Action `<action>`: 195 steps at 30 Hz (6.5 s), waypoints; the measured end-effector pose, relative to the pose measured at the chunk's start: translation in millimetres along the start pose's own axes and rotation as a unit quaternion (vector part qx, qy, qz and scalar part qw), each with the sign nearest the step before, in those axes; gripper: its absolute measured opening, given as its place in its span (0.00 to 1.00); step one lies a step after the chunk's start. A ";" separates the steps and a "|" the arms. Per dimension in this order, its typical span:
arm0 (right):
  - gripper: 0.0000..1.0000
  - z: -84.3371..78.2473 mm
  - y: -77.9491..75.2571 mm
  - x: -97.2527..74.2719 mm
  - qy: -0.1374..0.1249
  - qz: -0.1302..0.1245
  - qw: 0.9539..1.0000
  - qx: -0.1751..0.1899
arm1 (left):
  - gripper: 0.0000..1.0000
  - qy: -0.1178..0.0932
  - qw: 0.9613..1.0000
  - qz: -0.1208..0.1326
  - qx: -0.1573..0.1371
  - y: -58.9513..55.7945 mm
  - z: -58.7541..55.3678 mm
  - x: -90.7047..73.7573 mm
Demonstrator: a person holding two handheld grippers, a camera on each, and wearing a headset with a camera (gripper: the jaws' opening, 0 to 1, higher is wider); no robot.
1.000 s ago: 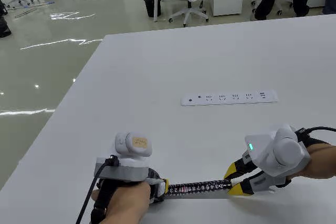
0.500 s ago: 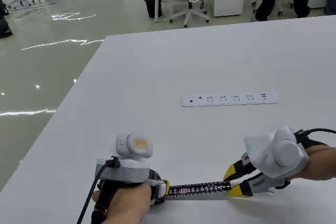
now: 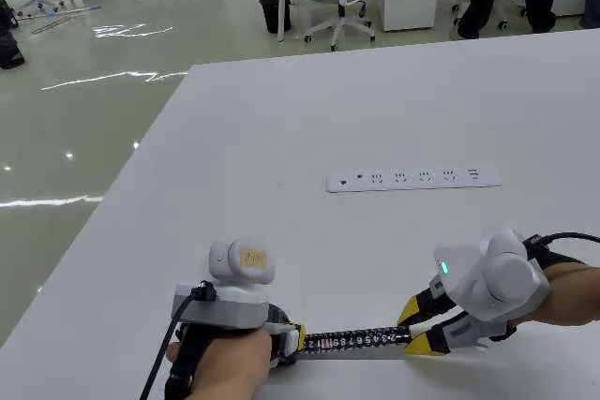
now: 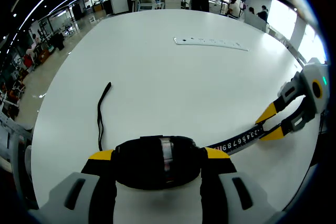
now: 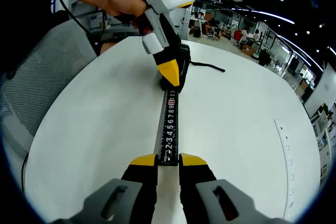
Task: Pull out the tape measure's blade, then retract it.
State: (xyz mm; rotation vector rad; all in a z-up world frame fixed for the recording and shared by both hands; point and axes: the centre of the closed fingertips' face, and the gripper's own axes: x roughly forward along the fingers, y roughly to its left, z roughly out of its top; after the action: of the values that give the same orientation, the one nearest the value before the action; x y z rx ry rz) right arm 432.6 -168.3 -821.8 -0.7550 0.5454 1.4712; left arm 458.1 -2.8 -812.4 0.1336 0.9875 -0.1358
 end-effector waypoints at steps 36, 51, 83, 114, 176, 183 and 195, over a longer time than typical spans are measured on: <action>0.14 7.1 -0.1 8.5 -0.001 -0.001 1.000 0.004 | 0.61 0.000 1.000 0.000 0.000 0.5 0.1 -0.5; 0.14 10.2 0.3 11.9 -0.001 0.000 1.000 -0.001 | 0.61 0.000 1.000 -0.001 0.000 0.2 -0.8 -0.7; 0.14 22.1 -1.7 25.4 -0.005 0.003 1.000 -0.002 | 0.61 0.002 1.000 -0.002 0.003 0.1 -0.8 -0.2; 0.14 32.7 -3.1 37.1 -0.010 0.003 1.000 0.003 | 0.61 0.002 1.000 -0.001 0.004 0.1 -0.4 0.1; 0.14 51.4 -4.2 59.9 -0.016 0.009 1.000 0.001 | 0.61 0.002 1.000 -0.004 0.007 0.2 -0.7 -0.3; 0.14 53.7 -3.9 62.3 -0.016 0.010 1.000 0.000 | 0.61 0.002 1.000 -0.004 0.007 -0.1 -1.2 -0.4; 0.14 58.1 -4.7 66.7 -0.016 0.013 1.000 0.000 | 0.61 0.005 1.000 -0.004 0.008 -0.2 -1.3 0.0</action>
State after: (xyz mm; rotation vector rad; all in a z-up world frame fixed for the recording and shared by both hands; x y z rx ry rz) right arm 433.7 -80.3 -831.7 -0.7248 0.5318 1.5047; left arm 456.9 -2.8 -813.1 0.1445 0.9966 -0.1508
